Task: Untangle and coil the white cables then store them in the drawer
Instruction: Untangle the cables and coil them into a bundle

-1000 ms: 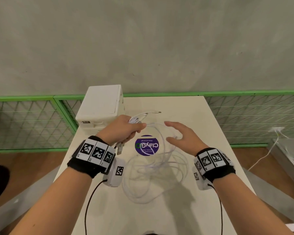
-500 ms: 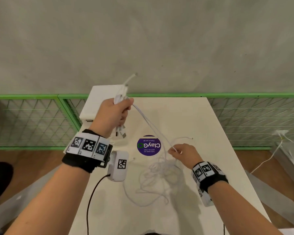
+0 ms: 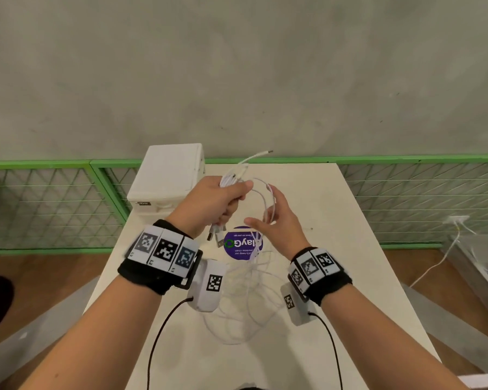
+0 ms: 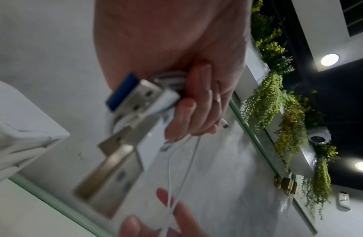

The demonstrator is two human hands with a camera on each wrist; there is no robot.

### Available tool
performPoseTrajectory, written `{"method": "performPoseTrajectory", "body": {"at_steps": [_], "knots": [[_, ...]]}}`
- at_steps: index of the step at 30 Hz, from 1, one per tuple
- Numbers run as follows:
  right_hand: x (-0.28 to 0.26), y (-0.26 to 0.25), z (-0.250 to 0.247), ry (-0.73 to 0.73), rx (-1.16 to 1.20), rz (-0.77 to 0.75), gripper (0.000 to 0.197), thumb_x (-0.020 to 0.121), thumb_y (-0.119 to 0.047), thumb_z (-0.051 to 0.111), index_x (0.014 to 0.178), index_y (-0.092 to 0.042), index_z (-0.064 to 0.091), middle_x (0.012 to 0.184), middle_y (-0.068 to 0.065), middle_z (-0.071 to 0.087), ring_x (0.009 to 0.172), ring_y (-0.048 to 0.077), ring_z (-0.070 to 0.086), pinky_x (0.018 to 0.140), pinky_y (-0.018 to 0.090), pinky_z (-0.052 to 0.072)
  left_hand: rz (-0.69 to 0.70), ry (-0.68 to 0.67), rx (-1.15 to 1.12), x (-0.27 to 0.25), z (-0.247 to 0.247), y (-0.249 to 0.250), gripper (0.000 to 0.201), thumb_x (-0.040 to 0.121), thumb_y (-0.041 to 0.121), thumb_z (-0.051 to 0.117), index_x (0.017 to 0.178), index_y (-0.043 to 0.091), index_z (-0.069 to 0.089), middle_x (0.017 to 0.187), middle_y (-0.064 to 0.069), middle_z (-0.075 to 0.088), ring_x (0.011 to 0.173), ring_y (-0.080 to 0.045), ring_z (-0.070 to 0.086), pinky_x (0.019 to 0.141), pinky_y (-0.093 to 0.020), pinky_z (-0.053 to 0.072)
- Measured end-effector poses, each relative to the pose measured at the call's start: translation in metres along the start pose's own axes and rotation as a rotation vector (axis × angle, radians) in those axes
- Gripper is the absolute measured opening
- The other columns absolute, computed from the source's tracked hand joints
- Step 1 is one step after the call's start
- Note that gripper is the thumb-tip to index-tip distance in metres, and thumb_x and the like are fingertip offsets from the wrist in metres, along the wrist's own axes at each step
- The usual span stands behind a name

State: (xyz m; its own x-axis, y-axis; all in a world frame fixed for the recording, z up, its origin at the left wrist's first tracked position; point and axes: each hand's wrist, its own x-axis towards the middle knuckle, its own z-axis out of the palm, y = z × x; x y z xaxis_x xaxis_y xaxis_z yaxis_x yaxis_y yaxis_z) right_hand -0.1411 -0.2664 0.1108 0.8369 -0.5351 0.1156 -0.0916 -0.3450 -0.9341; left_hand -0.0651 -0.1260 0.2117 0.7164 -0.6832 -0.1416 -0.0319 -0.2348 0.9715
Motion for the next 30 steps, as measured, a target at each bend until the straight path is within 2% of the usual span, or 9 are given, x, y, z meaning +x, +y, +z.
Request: {"method": "performPoseTrajectory", "body": {"at_steps": [2, 4, 8, 10, 12, 16, 21, 25, 30], "knots": [[0.003, 0.0, -0.004, 0.078, -0.098, -0.06, 0.071, 0.076, -0.034, 0.074, 0.136, -0.031, 0.037, 0.087, -0.002, 0.05, 0.082, 0.011, 0.05, 0.073, 0.022, 0.04, -0.029, 0.01, 0.047, -0.001, -0.002, -0.007, 0.036, 0.089, 0.033, 0.061, 0.061, 0.014, 0.049, 0.037, 0.007, 0.035, 0.033, -0.01, 0.026, 0.036, -0.016, 0.024], [0.007, -0.003, -0.008, 0.049, -0.042, -0.054, 0.056, 0.08, -0.03, 0.07, 0.131, -0.03, 0.046, 0.095, -0.002, 0.055, 0.09, 0.009, 0.053, 0.08, 0.021, 0.039, -0.065, 0.025, 0.067, -0.001, -0.006, -0.017, 0.036, 0.088, 0.035, 0.062, 0.061, 0.014, 0.051, 0.038, 0.007, 0.037, 0.033, -0.01, 0.027, 0.037, -0.018, 0.025], [0.007, -0.004, -0.008, -0.166, 0.127, 0.045, 0.027, 0.088, -0.019, 0.061, 0.116, -0.019, 0.06, 0.062, -0.002, 0.052, 0.053, 0.007, 0.05, 0.061, 0.022, 0.048, -0.115, 0.058, 0.082, -0.006, -0.011, -0.034, 0.034, 0.086, 0.038, 0.063, 0.065, 0.013, 0.054, 0.039, 0.007, 0.04, 0.034, -0.01, 0.031, 0.038, -0.019, 0.028], [0.005, -0.002, -0.01, -0.149, 0.086, 0.025, 0.015, 0.089, -0.018, 0.06, 0.101, -0.019, 0.067, 0.067, -0.008, 0.058, 0.057, 0.0, 0.052, 0.06, 0.015, 0.046, -0.139, 0.108, 0.105, -0.007, -0.015, -0.041, 0.035, 0.082, 0.041, 0.067, 0.067, 0.012, 0.055, 0.039, 0.007, 0.041, 0.034, -0.01, 0.032, 0.038, -0.019, 0.029], [0.003, 0.0, -0.015, -0.168, 0.082, 0.007, 0.01, 0.086, -0.016, 0.063, 0.088, -0.024, 0.07, 0.079, -0.008, 0.066, 0.072, 0.001, 0.058, 0.068, 0.011, 0.046, -0.163, 0.139, 0.158, -0.008, -0.022, -0.047, 0.04, 0.076, 0.045, 0.071, 0.06, 0.014, 0.052, 0.039, 0.005, 0.042, 0.034, -0.01, 0.032, 0.039, -0.019, 0.029], [-0.001, -0.011, -0.03, -0.216, 0.078, -0.026, 0.018, 0.077, -0.011, 0.073, 0.07, -0.028, 0.071, 0.071, -0.004, 0.067, 0.069, 0.003, 0.058, 0.071, 0.017, 0.045, -0.217, 0.075, 0.316, -0.01, -0.03, -0.06, 0.048, 0.068, 0.04, 0.08, 0.049, 0.016, 0.043, 0.038, 0.002, 0.042, 0.033, -0.011, 0.033, 0.038, -0.02, 0.029], [-0.004, -0.042, -0.035, -0.104, 0.097, -0.246, 0.021, 0.072, -0.01, 0.075, 0.091, -0.02, 0.074, 0.064, -0.003, 0.051, 0.059, 0.002, 0.044, 0.06, 0.012, 0.034, -0.275, -0.05, 0.518, -0.012, -0.018, -0.07, 0.031, 0.073, 0.032, 0.076, 0.064, 0.014, 0.052, 0.049, -0.001, 0.047, 0.036, -0.013, 0.038, 0.041, -0.02, 0.033], [0.003, -0.052, -0.038, -0.112, -0.018, -0.348, 0.034, 0.075, -0.009, 0.073, 0.108, -0.018, 0.069, 0.067, -0.003, 0.041, 0.062, 0.0, 0.044, 0.067, 0.008, 0.035, -0.261, -0.087, 0.397, -0.015, -0.011, -0.07, 0.031, 0.084, 0.037, 0.065, 0.066, 0.016, 0.052, 0.048, 0.002, 0.048, 0.039, -0.014, 0.038, 0.043, -0.022, 0.033], [0.015, -0.037, -0.037, -0.085, 0.004, -0.27, 0.023, 0.076, -0.01, 0.071, 0.096, -0.022, 0.071, 0.065, -0.004, 0.039, 0.061, 0.002, 0.041, 0.063, 0.011, 0.033, -0.128, -0.201, 0.187, -0.025, -0.009, -0.051, 0.038, 0.09, 0.034, 0.059, 0.06, 0.016, 0.045, 0.044, 0.003, 0.035, 0.039, -0.012, 0.028, 0.041, -0.02, 0.026]]}}
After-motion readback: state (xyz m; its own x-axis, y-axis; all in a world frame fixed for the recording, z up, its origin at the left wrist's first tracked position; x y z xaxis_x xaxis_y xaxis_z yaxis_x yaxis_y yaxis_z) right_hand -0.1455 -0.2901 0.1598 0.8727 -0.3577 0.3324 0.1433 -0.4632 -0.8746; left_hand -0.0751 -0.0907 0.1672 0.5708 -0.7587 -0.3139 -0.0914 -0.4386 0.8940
